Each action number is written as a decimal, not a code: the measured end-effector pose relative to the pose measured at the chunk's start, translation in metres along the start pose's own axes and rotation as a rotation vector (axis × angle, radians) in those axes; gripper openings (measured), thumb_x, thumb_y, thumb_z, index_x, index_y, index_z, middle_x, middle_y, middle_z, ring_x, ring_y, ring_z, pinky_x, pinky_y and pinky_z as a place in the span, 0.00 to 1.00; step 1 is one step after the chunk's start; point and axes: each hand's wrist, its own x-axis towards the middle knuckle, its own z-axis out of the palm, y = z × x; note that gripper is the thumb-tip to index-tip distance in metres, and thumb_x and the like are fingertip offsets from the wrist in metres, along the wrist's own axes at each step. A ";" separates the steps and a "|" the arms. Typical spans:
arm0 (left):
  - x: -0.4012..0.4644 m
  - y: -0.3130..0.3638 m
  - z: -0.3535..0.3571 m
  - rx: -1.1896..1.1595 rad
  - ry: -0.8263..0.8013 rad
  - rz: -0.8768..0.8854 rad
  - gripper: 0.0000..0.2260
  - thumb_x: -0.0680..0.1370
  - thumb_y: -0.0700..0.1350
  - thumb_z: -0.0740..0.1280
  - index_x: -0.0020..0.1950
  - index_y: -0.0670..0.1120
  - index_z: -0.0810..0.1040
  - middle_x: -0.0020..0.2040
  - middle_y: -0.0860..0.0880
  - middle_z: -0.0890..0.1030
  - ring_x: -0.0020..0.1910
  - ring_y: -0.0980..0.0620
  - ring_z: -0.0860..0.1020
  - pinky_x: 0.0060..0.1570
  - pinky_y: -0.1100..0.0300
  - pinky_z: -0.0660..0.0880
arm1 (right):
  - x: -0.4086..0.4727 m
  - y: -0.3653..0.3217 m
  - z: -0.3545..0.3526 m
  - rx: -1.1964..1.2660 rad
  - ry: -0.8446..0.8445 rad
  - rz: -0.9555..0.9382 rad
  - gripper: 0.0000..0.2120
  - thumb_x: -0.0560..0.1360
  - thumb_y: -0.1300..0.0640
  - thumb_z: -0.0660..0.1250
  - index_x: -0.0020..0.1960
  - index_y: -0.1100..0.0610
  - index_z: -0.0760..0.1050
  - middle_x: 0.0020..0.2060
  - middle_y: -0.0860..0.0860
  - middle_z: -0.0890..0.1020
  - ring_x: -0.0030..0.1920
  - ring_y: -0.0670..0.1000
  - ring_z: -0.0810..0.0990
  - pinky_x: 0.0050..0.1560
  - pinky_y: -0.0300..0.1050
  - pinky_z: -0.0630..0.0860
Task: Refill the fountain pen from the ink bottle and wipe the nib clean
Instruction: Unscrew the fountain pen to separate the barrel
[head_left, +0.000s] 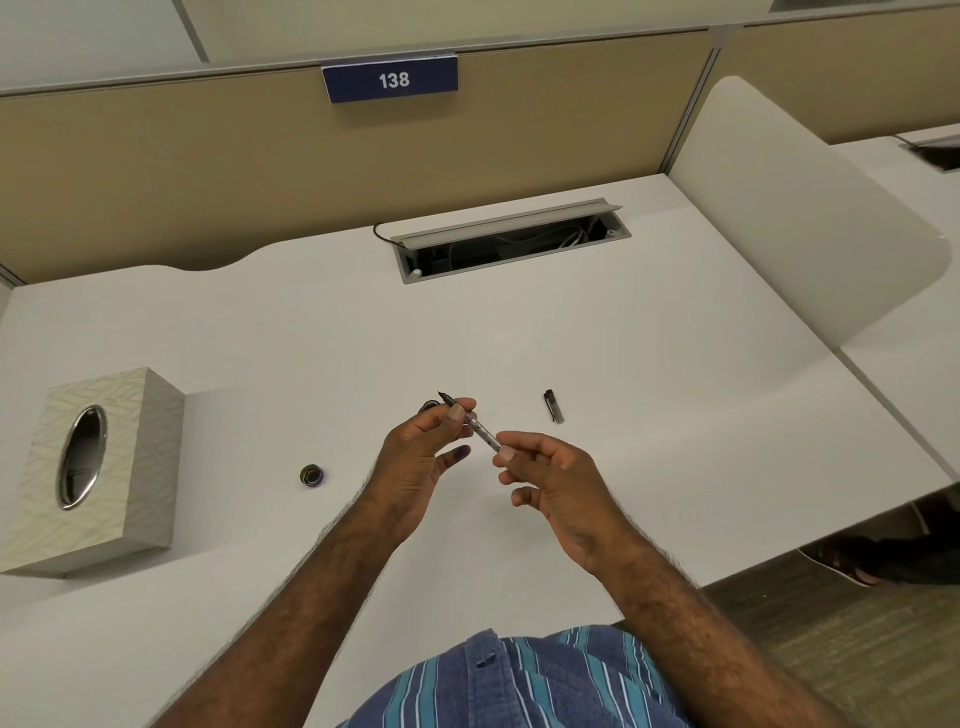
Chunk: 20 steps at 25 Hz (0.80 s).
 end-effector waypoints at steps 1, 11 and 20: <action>0.000 0.000 0.001 0.000 -0.002 -0.001 0.17 0.74 0.56 0.75 0.58 0.49 0.88 0.58 0.48 0.84 0.55 0.51 0.82 0.52 0.57 0.81 | 0.000 0.001 0.000 -0.015 0.013 -0.022 0.09 0.78 0.61 0.77 0.58 0.53 0.88 0.46 0.50 0.89 0.44 0.50 0.85 0.42 0.44 0.82; -0.001 0.003 0.005 0.005 -0.005 -0.010 0.15 0.74 0.55 0.74 0.56 0.49 0.89 0.59 0.46 0.82 0.56 0.50 0.82 0.53 0.55 0.80 | 0.002 0.002 -0.001 -0.035 0.018 -0.052 0.09 0.77 0.61 0.78 0.56 0.52 0.89 0.46 0.51 0.89 0.45 0.50 0.85 0.44 0.45 0.82; 0.002 0.001 0.002 -0.009 -0.005 -0.012 0.16 0.74 0.55 0.75 0.57 0.49 0.88 0.57 0.47 0.84 0.56 0.50 0.82 0.52 0.56 0.81 | 0.003 0.003 -0.003 -0.114 0.053 -0.070 0.10 0.77 0.60 0.79 0.56 0.50 0.88 0.45 0.49 0.89 0.45 0.47 0.85 0.44 0.40 0.82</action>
